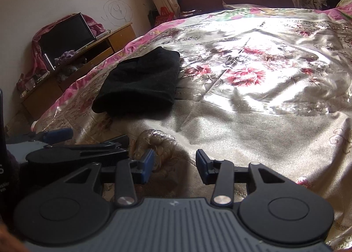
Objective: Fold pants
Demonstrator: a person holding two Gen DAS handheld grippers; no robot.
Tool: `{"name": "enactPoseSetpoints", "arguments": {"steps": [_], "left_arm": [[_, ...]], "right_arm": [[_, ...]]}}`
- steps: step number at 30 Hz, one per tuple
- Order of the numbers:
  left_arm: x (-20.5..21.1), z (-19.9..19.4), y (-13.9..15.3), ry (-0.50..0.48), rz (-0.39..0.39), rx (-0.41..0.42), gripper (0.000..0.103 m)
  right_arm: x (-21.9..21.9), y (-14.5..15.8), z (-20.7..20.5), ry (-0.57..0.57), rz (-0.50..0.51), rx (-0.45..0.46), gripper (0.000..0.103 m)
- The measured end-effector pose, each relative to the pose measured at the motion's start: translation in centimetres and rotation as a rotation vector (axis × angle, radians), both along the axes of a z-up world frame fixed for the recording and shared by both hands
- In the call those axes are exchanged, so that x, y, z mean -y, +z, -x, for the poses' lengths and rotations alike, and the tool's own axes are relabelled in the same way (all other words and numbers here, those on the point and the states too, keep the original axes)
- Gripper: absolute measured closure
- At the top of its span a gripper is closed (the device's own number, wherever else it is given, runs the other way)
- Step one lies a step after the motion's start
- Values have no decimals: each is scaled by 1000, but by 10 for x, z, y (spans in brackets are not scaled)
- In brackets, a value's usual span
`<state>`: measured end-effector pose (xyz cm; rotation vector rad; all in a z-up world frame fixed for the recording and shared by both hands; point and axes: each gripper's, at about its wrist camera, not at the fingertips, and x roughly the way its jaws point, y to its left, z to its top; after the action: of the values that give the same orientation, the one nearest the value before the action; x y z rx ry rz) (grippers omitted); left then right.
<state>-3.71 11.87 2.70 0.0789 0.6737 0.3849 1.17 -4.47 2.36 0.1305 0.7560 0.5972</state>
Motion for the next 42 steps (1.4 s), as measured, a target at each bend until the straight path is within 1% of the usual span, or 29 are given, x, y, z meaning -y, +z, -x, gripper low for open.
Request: {"name": "enactPoseSetpoints", "arguments": {"steps": [5, 9, 13, 17, 42], "left_arm": [[-13, 2, 12, 53, 23, 49, 0], [-19, 1, 14, 67, 26, 59, 0], [-25, -1, 14, 86, 39, 52, 0], [-30, -2, 12, 88, 70, 41, 0], [-29, -1, 13, 96, 59, 47, 0]], "right_arm": [[-13, 15, -5, 19, -11, 46, 59], [-20, 22, -9, 26, -9, 68, 59], [-26, 24, -13, 28, 13, 65, 56], [-29, 24, -15, 33, 11, 55, 56], [-28, 24, -13, 33, 0, 46, 56]]}}
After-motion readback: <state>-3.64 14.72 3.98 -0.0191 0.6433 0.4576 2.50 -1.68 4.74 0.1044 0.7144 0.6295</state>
